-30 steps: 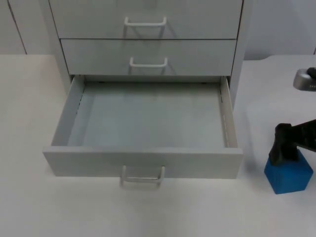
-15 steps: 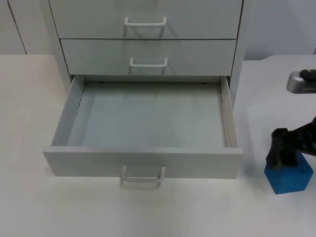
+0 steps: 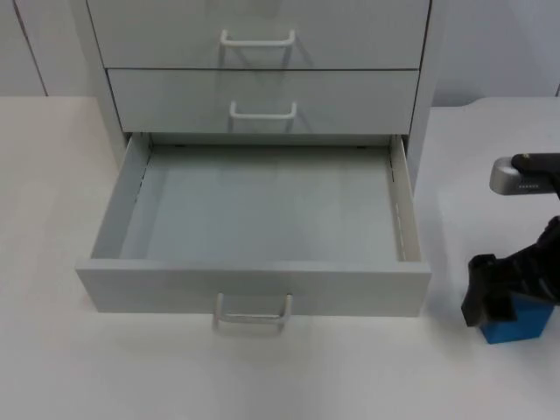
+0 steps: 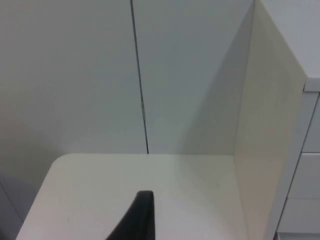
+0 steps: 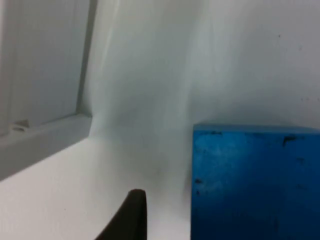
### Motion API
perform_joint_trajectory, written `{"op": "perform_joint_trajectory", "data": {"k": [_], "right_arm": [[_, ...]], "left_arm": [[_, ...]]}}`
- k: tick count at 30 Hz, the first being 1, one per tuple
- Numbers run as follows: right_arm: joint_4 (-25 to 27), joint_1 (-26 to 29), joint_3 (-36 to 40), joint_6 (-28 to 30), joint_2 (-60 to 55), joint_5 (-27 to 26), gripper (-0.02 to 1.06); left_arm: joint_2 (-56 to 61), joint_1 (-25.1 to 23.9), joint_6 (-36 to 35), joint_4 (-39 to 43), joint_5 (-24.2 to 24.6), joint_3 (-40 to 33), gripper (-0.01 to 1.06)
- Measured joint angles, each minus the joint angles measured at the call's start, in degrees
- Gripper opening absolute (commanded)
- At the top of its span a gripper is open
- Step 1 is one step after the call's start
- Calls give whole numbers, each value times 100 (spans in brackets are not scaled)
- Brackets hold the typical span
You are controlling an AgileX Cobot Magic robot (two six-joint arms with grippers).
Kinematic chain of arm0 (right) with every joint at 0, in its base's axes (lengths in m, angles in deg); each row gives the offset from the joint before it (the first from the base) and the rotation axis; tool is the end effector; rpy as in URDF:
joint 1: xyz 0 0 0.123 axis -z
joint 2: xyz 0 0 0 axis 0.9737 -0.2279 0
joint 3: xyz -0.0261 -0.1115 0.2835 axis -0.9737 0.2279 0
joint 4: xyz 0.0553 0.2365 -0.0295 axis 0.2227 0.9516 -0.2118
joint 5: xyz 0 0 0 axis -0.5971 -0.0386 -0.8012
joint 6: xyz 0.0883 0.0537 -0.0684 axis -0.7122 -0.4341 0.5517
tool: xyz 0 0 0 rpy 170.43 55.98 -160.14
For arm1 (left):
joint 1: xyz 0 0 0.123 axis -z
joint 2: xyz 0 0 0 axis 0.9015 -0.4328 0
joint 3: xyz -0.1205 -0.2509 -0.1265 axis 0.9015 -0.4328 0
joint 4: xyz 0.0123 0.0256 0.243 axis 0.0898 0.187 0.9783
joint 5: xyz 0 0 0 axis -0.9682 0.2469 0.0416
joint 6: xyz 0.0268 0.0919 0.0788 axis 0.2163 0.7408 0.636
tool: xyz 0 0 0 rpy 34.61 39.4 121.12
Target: Open the drawer with the left hand, place the block into the drawer with the right hand, then close the drawer with the left hand.
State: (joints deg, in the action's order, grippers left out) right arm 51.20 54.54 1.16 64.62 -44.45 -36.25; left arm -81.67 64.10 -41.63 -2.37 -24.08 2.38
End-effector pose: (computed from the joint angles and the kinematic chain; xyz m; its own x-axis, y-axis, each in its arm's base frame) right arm 0.2891 0.1169 0.0964 -0.9170 -0.1539 -0.3681 -0.1908 0.9794 0.0658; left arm 0.1978 0.0060 0.3637 -0.2702 -0.0211 -0.9626 -0.0488 0.9988 -0.0082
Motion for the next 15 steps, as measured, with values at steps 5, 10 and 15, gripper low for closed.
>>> {"op": "perform_joint_trajectory", "data": {"k": [5, 10, 15], "right_arm": [[13, 0, 0, -13, 0, -93, 59], [13, 0, -117, -108, -108, -110, 19], [24, 0, -300, -197, -132, 52, 0]], "left_arm": [[0, 0, 0, 0, 0, 0, 105], [0, 0, 0, 13, 0, 0, 105], [0, 0, 0, 23, 0, 0, 105]]}}
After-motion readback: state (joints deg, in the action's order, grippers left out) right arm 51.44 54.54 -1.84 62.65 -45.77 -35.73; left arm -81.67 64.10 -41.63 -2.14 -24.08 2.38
